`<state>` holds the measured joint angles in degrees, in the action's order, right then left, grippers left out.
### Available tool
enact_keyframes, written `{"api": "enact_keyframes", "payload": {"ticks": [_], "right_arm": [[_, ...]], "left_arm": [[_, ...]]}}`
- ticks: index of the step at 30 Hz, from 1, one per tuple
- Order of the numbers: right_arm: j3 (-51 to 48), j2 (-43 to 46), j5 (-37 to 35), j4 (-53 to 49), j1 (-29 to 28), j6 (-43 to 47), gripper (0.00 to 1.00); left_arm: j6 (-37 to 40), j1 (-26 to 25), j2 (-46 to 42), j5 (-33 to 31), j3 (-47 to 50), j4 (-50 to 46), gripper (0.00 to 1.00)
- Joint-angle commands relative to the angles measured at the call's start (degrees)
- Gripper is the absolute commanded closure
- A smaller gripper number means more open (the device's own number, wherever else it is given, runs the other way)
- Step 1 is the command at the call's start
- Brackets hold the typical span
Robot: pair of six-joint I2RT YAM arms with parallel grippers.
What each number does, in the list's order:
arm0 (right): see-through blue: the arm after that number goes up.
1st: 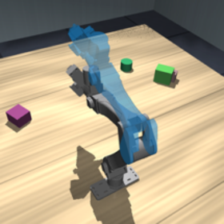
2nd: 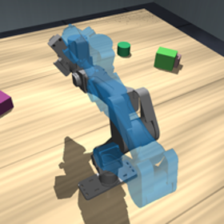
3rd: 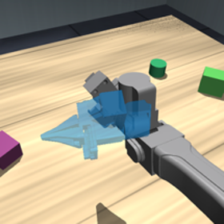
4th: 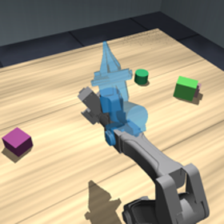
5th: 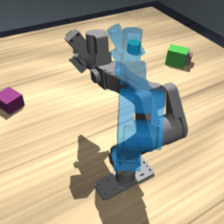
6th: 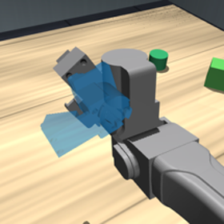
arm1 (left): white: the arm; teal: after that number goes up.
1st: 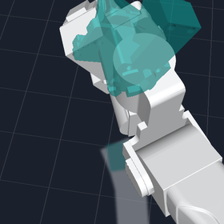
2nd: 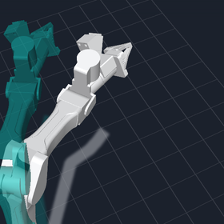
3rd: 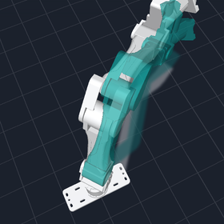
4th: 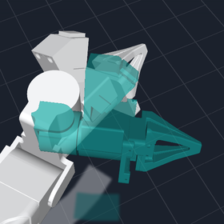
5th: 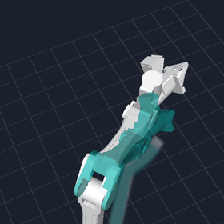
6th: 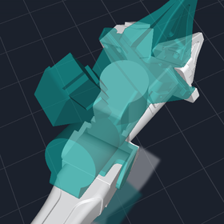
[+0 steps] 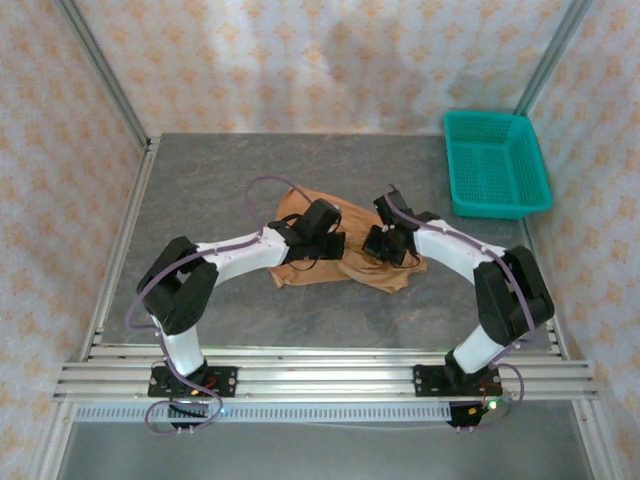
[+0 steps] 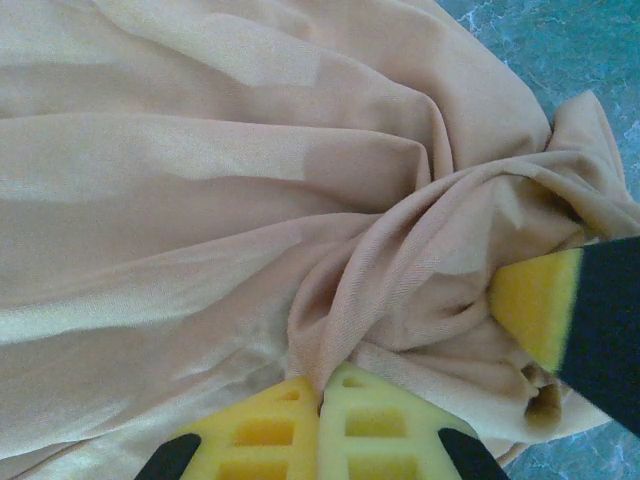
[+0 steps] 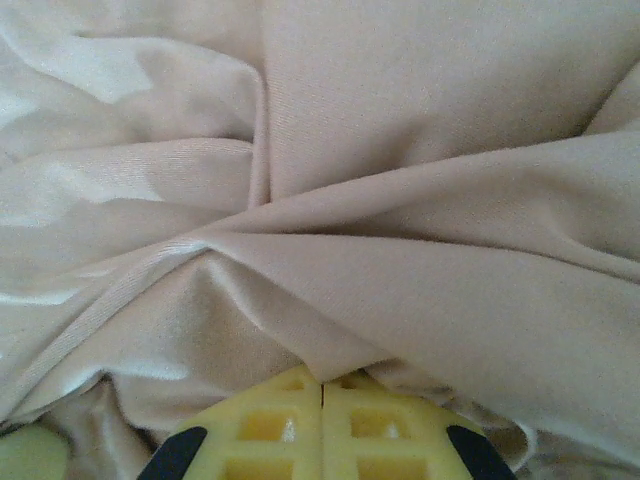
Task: Fold the inside-out t-shirt
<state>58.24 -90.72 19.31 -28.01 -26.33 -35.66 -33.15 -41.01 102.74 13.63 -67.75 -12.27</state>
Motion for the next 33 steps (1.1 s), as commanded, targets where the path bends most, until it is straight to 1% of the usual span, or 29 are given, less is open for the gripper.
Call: {"api": "enact_keyframes", "payload": {"ticks": [1, 5, 7, 10, 13, 16, 19, 20, 22, 23, 24, 28, 30, 31, 33], "right_arm": [[5.1, 7.0, -1.9, -4.9, -0.4, 1.7, 1.00], [11.7, 13.7, -1.7, -11.2, -0.4, 3.0, 1.00], [14.3, 16.7, -0.5, -12.7, -0.4, 2.8, 1.00], [16.3, 18.6, 2.2, -13.6, 0.2, 2.1, 1.00], [14.5, 18.2, 4.0, -11.8, 1.7, 1.4, 1.00], [11.0, 16.0, 6.1, -8.6, 3.6, 0.7, 1.00], [8.9, 13.3, 5.6, -8.0, 4.0, 2.3, 1.00], [8.3, 12.7, 5.9, -8.0, 4.0, 2.6, 0.98], [6.6, 12.4, 6.8, -7.6, 3.7, 2.2, 0.84], [5.7, 12.7, 6.6, -7.2, 3.2, 1.8, 0.80], [4.7, 13.3, 6.4, -6.4, 2.3, 1.3, 0.78], [1.8, 14.3, 6.3, -4.6, -1.0, -1.1, 0.76], [0.2, 13.9, 6.8, -3.0, -2.1, -2.3, 0.73], [-0.5, 13.6, 6.8, -2.3, -2.5, -2.8, 0.71], [-1.7, 12.6, 7.0, -1.0, -2.9, -3.6, 0.61]], "left_arm": [[0.9, -0.1, -1.6, -2.6, -0.8, -2.2, 1.00], [1.8, -0.1, -1.6, -3.1, -2.3, -3.6, 1.00], [1.9, -0.1, -1.7, -3.2, -3.0, -3.8, 1.00], [1.9, -0.1, -1.9, -3.1, -3.3, -3.6, 1.00], [2.0, -0.1, -2.3, -3.1, -3.0, -3.2, 1.00], [2.2, -0.1, -3.0, -3.1, -2.4, -3.3, 1.00], [2.2, 0.0, -3.8, -3.9, -1.6, -3.6, 1.00], [2.2, 0.0, -3.8, -3.9, -1.5, -3.7, 1.00], [2.2, 0.0, -4.0, -3.9, -1.4, -3.8, 1.00], [2.2, 0.0, -4.0, -3.8, -1.4, -3.7, 1.00], [2.2, 0.0, -4.1, -3.6, -1.4, -3.5, 1.00], [2.2, 0.0, -3.8, -3.2, -1.6, -3.1, 1.00], [2.2, 0.1, -3.6, -3.1, -1.8, -3.2, 1.00], [2.2, 0.0, -3.6, -3.0, -1.7, -3.2, 1.00], [2.2, 0.0, -3.6, -3.1, -1.7, -3.2, 1.00]]}}
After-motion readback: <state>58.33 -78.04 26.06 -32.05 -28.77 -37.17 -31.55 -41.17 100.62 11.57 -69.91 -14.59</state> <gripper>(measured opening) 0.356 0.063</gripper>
